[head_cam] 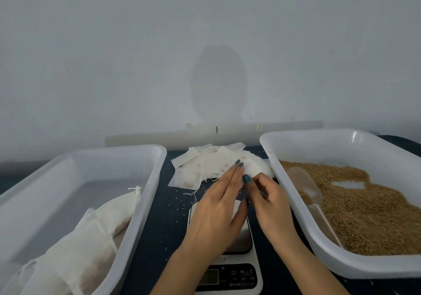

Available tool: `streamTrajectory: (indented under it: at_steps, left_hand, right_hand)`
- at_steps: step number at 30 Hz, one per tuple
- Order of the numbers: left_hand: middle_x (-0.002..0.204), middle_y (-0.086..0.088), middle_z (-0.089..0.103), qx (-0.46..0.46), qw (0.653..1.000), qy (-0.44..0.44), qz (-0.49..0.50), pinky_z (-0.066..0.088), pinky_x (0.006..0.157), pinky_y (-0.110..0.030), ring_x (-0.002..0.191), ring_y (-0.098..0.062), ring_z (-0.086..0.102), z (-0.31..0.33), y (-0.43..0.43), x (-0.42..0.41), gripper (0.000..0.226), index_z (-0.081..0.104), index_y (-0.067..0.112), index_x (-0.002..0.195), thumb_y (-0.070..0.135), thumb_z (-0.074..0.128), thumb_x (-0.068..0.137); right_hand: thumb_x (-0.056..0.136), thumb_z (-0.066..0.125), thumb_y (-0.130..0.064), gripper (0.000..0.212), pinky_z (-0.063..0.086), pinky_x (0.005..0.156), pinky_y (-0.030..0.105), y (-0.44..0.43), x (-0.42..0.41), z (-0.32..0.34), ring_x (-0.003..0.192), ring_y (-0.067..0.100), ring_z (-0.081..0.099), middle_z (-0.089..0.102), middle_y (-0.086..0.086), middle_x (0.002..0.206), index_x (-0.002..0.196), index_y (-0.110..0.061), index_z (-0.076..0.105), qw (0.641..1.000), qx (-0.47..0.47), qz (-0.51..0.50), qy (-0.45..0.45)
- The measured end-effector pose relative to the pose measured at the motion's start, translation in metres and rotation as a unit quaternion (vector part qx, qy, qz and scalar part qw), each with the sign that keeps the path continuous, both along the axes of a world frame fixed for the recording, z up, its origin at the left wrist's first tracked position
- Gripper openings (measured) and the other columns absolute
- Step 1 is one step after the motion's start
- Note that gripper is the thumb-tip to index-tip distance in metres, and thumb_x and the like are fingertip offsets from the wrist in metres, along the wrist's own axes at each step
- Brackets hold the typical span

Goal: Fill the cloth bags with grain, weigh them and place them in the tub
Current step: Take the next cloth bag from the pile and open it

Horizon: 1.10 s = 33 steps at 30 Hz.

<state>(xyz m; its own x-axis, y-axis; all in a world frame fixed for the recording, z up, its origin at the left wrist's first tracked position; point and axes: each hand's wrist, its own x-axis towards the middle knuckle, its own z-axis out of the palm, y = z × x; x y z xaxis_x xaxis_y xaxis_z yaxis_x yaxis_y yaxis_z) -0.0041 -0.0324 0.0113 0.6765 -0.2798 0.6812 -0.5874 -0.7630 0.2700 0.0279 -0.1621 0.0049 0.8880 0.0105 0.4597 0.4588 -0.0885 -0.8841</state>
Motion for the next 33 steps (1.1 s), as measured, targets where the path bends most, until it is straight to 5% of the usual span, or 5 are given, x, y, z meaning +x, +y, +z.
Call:
streamTrajectory:
  at_steps: [5,10,17,22,33]
  left_hand:
    - [0.146,-0.006,0.052,-0.021,1.000,0.020,-0.005,0.048,0.105,-0.036,0.132,-0.017,0.052,0.001,0.006,0.002,0.049,0.041,0.008,0.149,0.012,0.052,0.101]
    - [0.102,0.001,0.068,-0.061,0.996,0.067,-0.008,0.055,0.073,-0.041,0.086,-0.015,0.064,-0.005,0.008,0.002,0.052,0.035,0.024,0.152,0.022,0.046,0.101]
    - [0.107,0.007,0.068,-0.145,0.974,0.160,-0.070,0.054,0.090,-0.038,0.104,-0.012,0.065,-0.004,0.005,0.001,0.049,0.038,0.033,0.147,0.026,0.049,0.100]
    - [0.091,0.011,0.064,-0.161,0.970,0.174,-0.059,0.054,0.084,-0.042,0.090,-0.017,0.066,-0.005,0.006,0.000,0.048,0.038,0.042,0.141,0.024,0.046,0.098]
    - [0.087,0.008,0.066,-0.135,0.984,0.118,-0.010,0.054,0.070,-0.039,0.079,-0.009,0.063,-0.004,0.005,0.000,0.052,0.041,0.029,0.132,0.016,0.059,0.085]
  right_hand:
    - [0.095,0.062,-0.021,0.021,0.044,0.061,0.011,-0.002,0.003,-0.003,0.064,0.002,0.060,0.064,-0.013,0.066,0.074,-0.020,0.063,0.999,-0.040,-0.015,-0.014]
    - [0.094,0.059,-0.037,0.022,0.048,0.062,0.024,0.000,0.001,-0.005,0.067,0.012,0.061,0.064,-0.008,0.070,0.077,-0.023,0.062,0.995,-0.090,-0.037,-0.038]
    - [0.092,0.054,-0.049,0.029,0.046,0.059,0.022,-0.004,0.003,-0.004,0.071,0.012,0.060,0.061,-0.010,0.072,0.076,-0.026,0.056,0.985,-0.127,-0.055,-0.101]
    - [0.092,0.054,-0.049,0.030,0.048,0.063,0.024,-0.005,0.000,-0.002,0.077,0.008,0.060,0.061,-0.013,0.076,0.079,-0.022,0.059,0.967,-0.183,-0.093,-0.151]
    - [0.093,0.050,-0.034,0.025,0.035,0.062,0.013,-0.003,-0.013,0.005,0.074,0.012,0.058,0.064,-0.006,0.084,0.079,-0.017,0.061,0.855,-0.363,-0.189,-0.319]
